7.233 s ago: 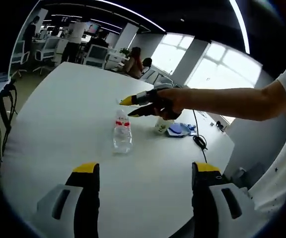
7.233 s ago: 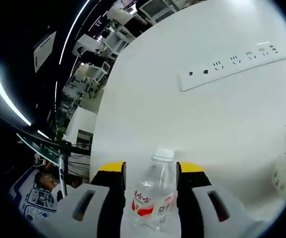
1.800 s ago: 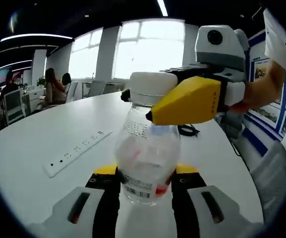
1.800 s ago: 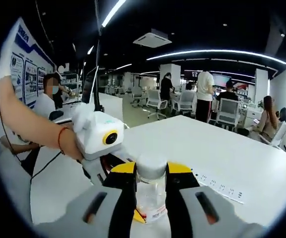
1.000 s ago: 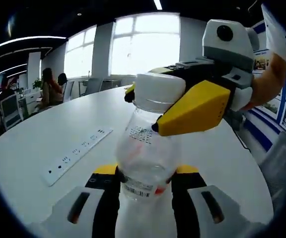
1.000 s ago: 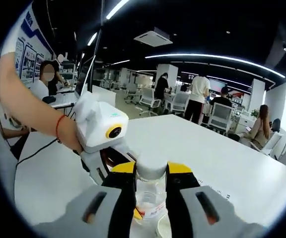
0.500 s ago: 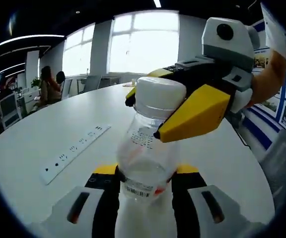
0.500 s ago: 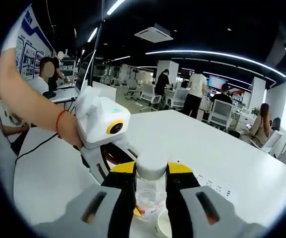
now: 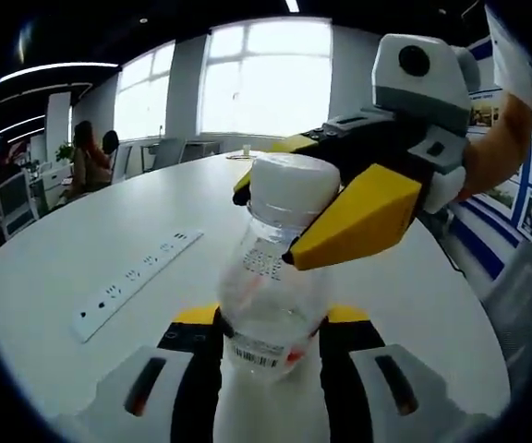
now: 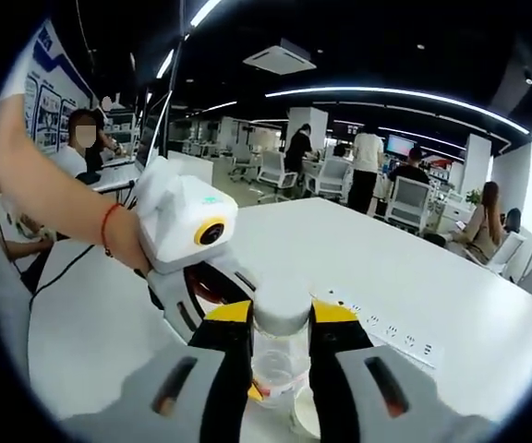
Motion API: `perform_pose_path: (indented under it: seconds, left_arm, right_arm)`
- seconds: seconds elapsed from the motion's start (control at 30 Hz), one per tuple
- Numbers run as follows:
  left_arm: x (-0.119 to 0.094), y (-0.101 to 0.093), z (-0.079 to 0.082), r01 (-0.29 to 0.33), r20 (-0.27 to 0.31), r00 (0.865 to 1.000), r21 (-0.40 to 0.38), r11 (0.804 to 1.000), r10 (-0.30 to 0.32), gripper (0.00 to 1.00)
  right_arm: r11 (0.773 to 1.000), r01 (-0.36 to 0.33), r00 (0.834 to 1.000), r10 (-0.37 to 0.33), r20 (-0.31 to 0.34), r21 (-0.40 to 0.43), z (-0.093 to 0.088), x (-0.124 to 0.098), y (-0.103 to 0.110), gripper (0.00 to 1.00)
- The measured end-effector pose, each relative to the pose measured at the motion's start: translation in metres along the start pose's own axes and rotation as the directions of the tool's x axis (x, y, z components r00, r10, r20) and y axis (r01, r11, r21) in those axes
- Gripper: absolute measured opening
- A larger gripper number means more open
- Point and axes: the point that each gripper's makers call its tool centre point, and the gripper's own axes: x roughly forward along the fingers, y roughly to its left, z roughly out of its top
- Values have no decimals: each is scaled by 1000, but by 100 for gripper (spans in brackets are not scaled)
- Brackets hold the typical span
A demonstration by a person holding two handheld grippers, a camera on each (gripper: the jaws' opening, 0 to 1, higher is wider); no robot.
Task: Arrange the tabletop items into an orderly group along one side of the table until the central work area is clear of visible clutter.
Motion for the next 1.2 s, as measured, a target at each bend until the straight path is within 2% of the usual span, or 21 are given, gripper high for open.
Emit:
perform_pose_path:
  seconds: [0.13, 0.3, 0.4, 0.57, 0.83, 1.2]
  left_arm:
    - [0, 1, 1, -2, 4, 1000, -7, 1000, 2, 42]
    - [0, 0, -5, 2, -22, 1000, -27, 1000, -3, 47]
    - [0, 0, -3, 0, -19, 1000, -30, 1000, 0, 48]
    - [-1, 0, -1, -7, -18, 1000, -34, 999, 7, 50]
    - [-5, 0, -2, -17, -22, 1000, -44, 999, 16, 53]
    - [-12, -2, -1, -32, -39, 999, -64, 997, 30, 59]
  right_arm:
    - [1000, 11, 1000, -11, -4, -10, 0, -1, -3, 21]
    - [1000, 3, 1000, -3, -3, 4, 0, -3, -4, 22]
    - [1000, 6, 1000, -6, 11, 25, 2, -3, -4, 28]
    - [1000, 7, 1000, -7, 2, 20, 1, -3, -4, 27]
    - [999, -2, 1000, 1, 11, 32, 3, -4, -1, 38]
    - [999, 3, 1000, -4, 17, 53, 4, -9, -6, 46]
